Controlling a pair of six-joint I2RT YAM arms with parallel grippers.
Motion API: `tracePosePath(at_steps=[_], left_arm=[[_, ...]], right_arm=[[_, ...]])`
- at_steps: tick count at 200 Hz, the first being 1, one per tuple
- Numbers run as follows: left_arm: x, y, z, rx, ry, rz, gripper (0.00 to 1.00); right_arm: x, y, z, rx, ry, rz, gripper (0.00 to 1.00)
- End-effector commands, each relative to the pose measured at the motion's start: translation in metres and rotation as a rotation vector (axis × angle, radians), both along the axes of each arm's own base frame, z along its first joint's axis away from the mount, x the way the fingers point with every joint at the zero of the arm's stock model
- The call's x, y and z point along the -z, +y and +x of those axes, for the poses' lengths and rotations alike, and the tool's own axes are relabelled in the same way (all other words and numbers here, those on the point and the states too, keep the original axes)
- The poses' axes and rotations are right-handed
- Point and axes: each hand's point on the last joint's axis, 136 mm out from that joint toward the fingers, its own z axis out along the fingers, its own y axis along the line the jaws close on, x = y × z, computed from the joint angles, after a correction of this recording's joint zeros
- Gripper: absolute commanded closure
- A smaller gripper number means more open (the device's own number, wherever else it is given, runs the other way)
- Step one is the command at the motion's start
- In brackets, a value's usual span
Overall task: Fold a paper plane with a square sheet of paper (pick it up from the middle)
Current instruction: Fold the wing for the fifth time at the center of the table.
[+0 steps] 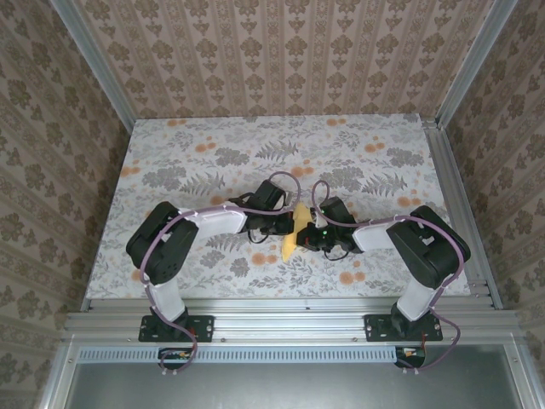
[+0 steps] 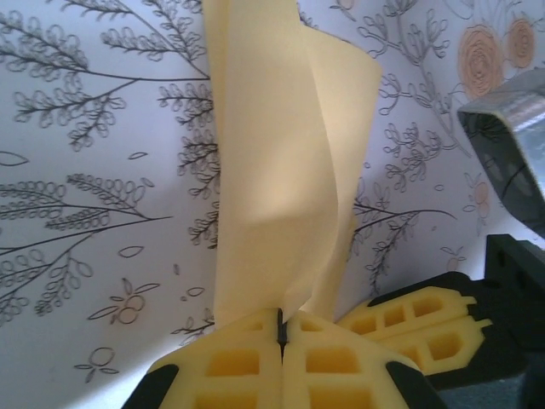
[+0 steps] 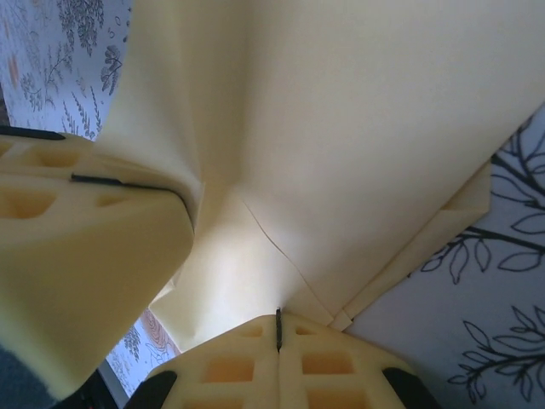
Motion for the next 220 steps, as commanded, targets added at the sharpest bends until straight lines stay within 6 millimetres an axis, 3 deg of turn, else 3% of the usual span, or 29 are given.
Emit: tracePosePath(at_steps=[1,109,149,220], left_arm=[[-0.005,-0.016,0.001,-0.001,0.015,-0.054,0.97],[0.011,-0.023,-0.002,-0.008,0.045,-0.071,0.97],[0.024,-0.013,-0.005,-0.012,0.056,-0.036,0.97],[0.017,-0.015,-0.003,0.003,0.040,-0.048,0.96]], right_arm=[[0.017,-0.011,-0.002,0.030,0.021,-0.044,1.00],[0.011,-0.011,-0.001,0.036,-0.006,-0.027,1.00],[-0.009,-0.009,0.003,0.046,-0.048,0.018,1.00],[-0.034,-0.026,0.016,0.112,-0.080,0.062,1.00]])
